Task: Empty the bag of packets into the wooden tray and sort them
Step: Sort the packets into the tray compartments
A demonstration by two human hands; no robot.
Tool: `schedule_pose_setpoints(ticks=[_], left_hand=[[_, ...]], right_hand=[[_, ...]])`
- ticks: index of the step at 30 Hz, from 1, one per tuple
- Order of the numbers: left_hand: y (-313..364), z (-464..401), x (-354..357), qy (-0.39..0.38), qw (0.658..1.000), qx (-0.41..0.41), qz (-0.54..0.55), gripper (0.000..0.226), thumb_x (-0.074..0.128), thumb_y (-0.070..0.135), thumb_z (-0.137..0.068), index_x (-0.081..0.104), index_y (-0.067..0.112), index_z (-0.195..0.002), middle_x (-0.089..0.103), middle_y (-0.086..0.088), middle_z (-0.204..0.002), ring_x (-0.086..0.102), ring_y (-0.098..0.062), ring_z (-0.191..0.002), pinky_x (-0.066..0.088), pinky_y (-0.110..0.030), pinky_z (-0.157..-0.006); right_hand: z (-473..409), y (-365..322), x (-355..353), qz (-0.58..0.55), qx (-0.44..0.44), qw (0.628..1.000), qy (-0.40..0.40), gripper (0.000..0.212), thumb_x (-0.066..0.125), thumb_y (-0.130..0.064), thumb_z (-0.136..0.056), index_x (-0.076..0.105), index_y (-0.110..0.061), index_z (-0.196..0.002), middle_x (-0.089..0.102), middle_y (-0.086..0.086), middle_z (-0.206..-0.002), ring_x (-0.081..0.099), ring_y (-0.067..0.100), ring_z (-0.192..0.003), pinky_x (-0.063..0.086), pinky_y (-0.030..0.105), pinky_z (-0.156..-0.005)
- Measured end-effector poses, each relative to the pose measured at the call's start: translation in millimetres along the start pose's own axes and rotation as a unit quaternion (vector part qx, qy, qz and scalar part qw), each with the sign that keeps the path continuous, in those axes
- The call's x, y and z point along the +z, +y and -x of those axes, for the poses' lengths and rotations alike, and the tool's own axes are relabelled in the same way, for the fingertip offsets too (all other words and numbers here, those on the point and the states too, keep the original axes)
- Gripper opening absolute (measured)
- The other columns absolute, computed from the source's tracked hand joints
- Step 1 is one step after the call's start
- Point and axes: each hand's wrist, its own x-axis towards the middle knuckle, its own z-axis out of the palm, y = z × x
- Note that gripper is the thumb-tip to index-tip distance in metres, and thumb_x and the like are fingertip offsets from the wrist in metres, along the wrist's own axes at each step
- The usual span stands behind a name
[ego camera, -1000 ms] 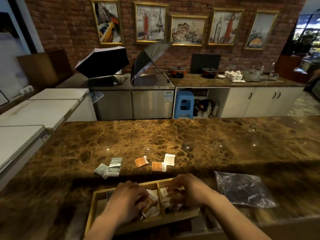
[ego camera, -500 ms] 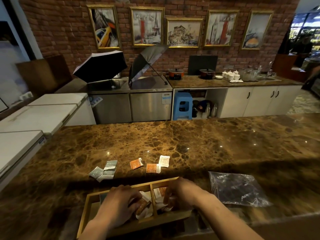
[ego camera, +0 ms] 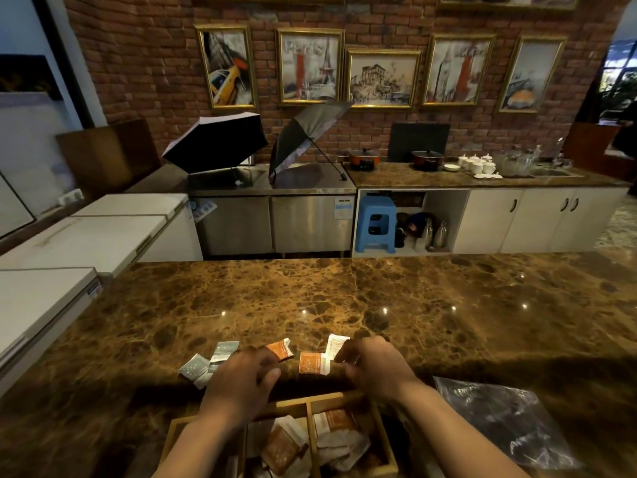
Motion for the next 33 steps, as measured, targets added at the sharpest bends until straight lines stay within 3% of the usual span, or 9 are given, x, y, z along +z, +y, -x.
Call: schedule_pose_setpoints(ticks=[7,9,11,17,22,27,29,31,33], left_hand=[[-17.2,-52.9,35.5,-0.101,0.994,-0.005,-0.05,0.047,0.05,0.043,-0.098,0.046,0.031,-0.143,0.049,0.002,-0.147,0.045,-0.019,-0.135,0.036,-0.032,-0.109],[-23.3,-60.0,43.8,-0.134,0.989,0.004,-0.067,0.05,0.047,0.041,-0.099,0.039,0.032,-0.148,0.044,0.001,-0.15,0.041,-0.02,-0.137,0.034,-0.034,-0.114],[-30.6,-68.4,51.7,-0.156,0.983,0.019,-0.09,0.049,0.046,0.039,-0.097,0.039,0.037,-0.145,0.046,0.002,-0.148,0.043,-0.02,-0.133,0.037,-0.036,-0.113],[-34.6,-76.6,55.4,-0.101,0.98,0.033,-0.167,0.036,0.052,0.035,-0.097,0.052,0.033,-0.133,0.042,0.008,-0.155,0.038,-0.02,-0.143,0.036,-0.036,-0.112],[-31.0,-77.4,52.4,-0.082,0.975,0.005,-0.207,0.02,0.058,0.033,-0.091,0.061,0.027,-0.11,0.063,0.002,-0.12,0.059,-0.024,-0.109,0.044,-0.036,-0.088],[-28.2,-77.1,52.8,-0.007,0.999,-0.043,-0.012,0.018,0.063,0.011,-0.075,0.052,0.024,-0.077,0.06,0.001,-0.086,0.061,-0.024,-0.075,0.043,-0.034,-0.063],[-26.0,-77.5,51.2,-0.006,0.994,-0.078,0.081,0.026,0.061,0.006,-0.072,0.044,0.026,-0.072,0.059,0.006,-0.074,0.054,-0.017,-0.062,0.048,-0.038,-0.058],[-28.0,-78.7,50.7,0.003,0.978,-0.11,0.179,0.028,0.064,0.009,-0.067,0.045,0.028,-0.074,0.06,0.006,-0.066,0.054,-0.018,-0.057,0.051,-0.043,-0.058],[-28.7,-77.9,45.3,0.001,0.954,-0.13,0.269,0.028,0.064,0.012,-0.062,0.05,0.031,-0.078,0.063,-0.001,-0.069,0.06,-0.026,-0.059,0.053,-0.049,-0.059]], right_hand=[[-40.6,0.4,31.9,0.041,-0.002,0.997,-0.066,0.033,0.058,-0.032,-0.099,0.062,-0.032,-0.131,0.057,-0.001,-0.142,0.057,0.017,-0.127,0.048,0.035,-0.107],[-47.9,-2.0,44.3,0.051,-0.018,0.995,-0.087,0.037,0.055,-0.03,-0.1,0.058,-0.033,-0.136,0.049,-0.001,-0.15,0.046,0.018,-0.138,0.038,0.039,-0.117],[-56.8,-2.3,56.0,0.072,-0.031,0.992,-0.1,0.039,0.054,-0.025,-0.1,0.057,-0.032,-0.138,0.044,0.001,-0.154,0.039,0.022,-0.144,0.029,0.041,-0.122],[-77.1,-13.1,67.4,0.169,-0.024,0.982,-0.085,0.029,0.059,-0.015,-0.1,0.064,-0.015,-0.129,0.059,0.013,-0.137,0.054,0.029,-0.13,0.049,0.04,-0.106],[-80.1,-9.2,71.6,0.046,-0.013,0.999,-0.025,0.042,0.07,-0.012,-0.091,0.054,-0.018,-0.129,0.062,0.006,-0.128,0.061,0.021,-0.118,0.053,0.032,-0.098],[-96.9,18.2,50.1,-0.102,0.102,0.989,0.019,0.017,0.063,-0.016,-0.095,0.065,-0.013,-0.112,0.062,0.0,-0.105,0.059,0.017,-0.098,0.051,0.023,-0.081],[-101.3,28.5,43.7,-0.12,0.158,0.98,0.012,0.011,0.064,-0.022,-0.095,0.068,-0.013,-0.1,0.062,0.0,-0.1,0.059,0.019,-0.099,0.052,0.03,-0.086],[-104.4,34.5,44.8,-0.089,0.18,0.98,-0.013,0.008,0.067,-0.029,-0.092,0.066,-0.022,-0.096,0.061,0.003,-0.113,0.058,0.022,-0.11,0.05,0.035,-0.096],[-104.1,32.6,50.0,-0.035,0.186,0.981,-0.044,0.019,0.067,-0.033,-0.092,0.066,-0.024,-0.109,0.056,0.005,-0.129,0.053,0.026,-0.123,0.046,0.036,-0.105]])
